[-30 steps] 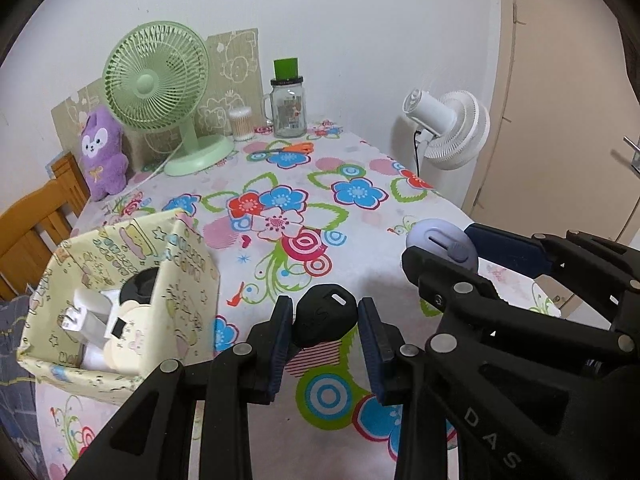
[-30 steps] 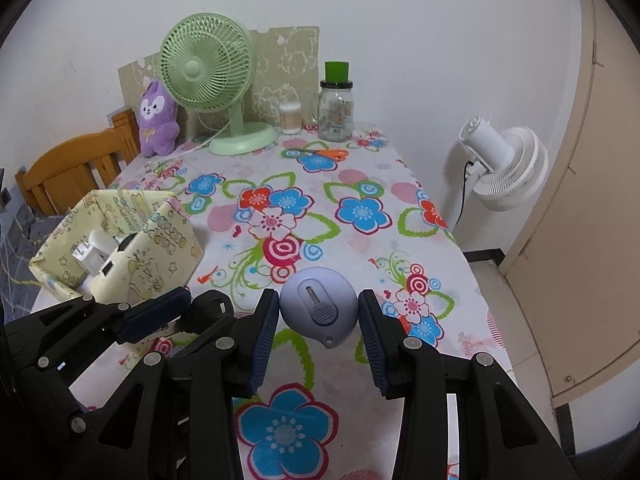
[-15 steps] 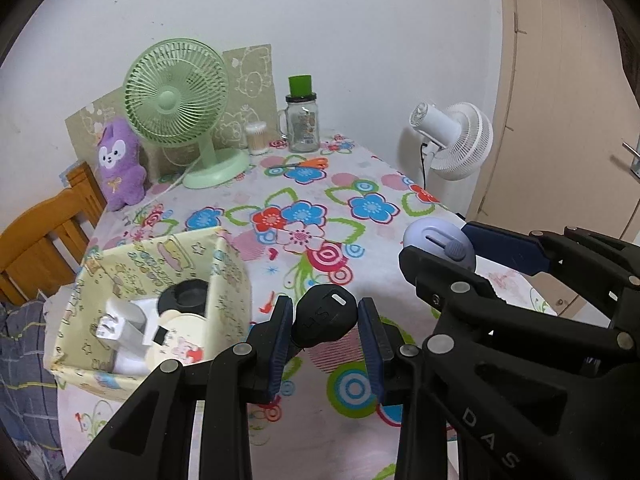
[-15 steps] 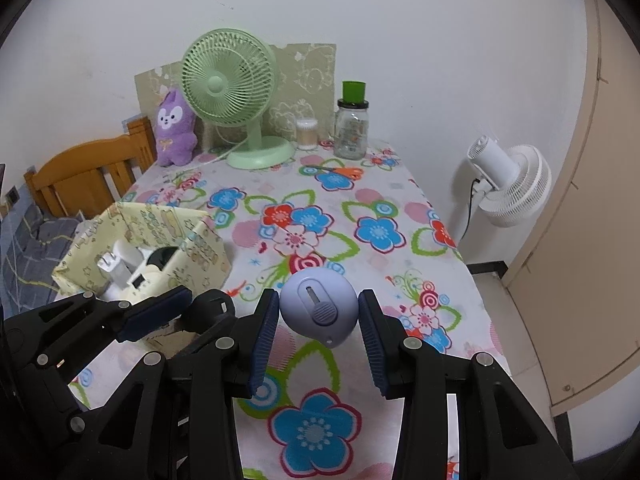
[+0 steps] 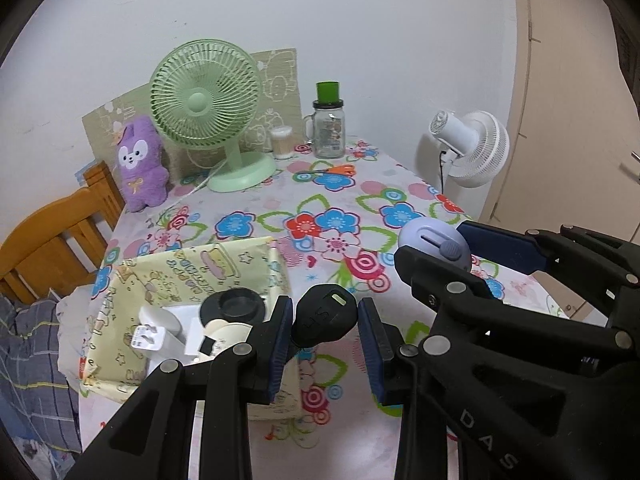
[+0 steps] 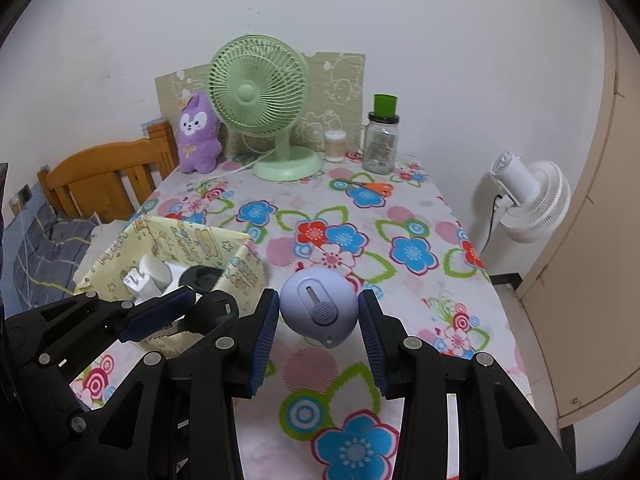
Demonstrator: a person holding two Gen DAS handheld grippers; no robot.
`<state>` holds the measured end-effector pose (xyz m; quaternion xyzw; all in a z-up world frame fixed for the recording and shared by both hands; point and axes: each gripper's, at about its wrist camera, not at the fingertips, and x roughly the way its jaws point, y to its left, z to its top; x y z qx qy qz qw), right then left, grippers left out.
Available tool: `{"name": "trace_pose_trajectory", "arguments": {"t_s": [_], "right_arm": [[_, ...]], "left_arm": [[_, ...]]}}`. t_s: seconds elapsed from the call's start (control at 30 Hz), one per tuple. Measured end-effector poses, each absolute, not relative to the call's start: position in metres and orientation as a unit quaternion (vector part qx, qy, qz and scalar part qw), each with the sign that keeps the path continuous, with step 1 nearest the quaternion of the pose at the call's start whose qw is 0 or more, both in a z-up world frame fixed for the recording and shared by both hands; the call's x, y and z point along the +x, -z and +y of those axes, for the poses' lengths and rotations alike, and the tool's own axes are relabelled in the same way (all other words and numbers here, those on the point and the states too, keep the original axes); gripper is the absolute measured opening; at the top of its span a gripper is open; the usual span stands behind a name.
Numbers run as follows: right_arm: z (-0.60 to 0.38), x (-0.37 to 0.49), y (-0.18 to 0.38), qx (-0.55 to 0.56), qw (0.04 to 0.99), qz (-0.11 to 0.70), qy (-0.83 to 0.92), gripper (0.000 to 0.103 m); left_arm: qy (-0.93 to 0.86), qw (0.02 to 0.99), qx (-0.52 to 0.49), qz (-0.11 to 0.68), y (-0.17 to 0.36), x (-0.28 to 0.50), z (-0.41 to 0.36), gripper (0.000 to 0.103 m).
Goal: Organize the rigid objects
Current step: 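Carry the lavender case in the right tool while the left tool carries the key fob, then lower the lavender case into the box and open the right tool while the left tool releases the key fob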
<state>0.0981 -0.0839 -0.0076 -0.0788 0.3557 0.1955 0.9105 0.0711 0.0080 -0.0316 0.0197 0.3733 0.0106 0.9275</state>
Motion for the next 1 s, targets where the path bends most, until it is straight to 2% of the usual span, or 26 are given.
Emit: {"name": "trace_pose_trajectory", "arguments": {"t_s": [1.0], "right_arm": [[0.022,0.125,0.032,-0.104,0.881,0.381,-0.260,0.044]], "left_arm": [[-0.072,0.911,-0.013,0.406,0.055,0.086,0.107,0.034]]}}
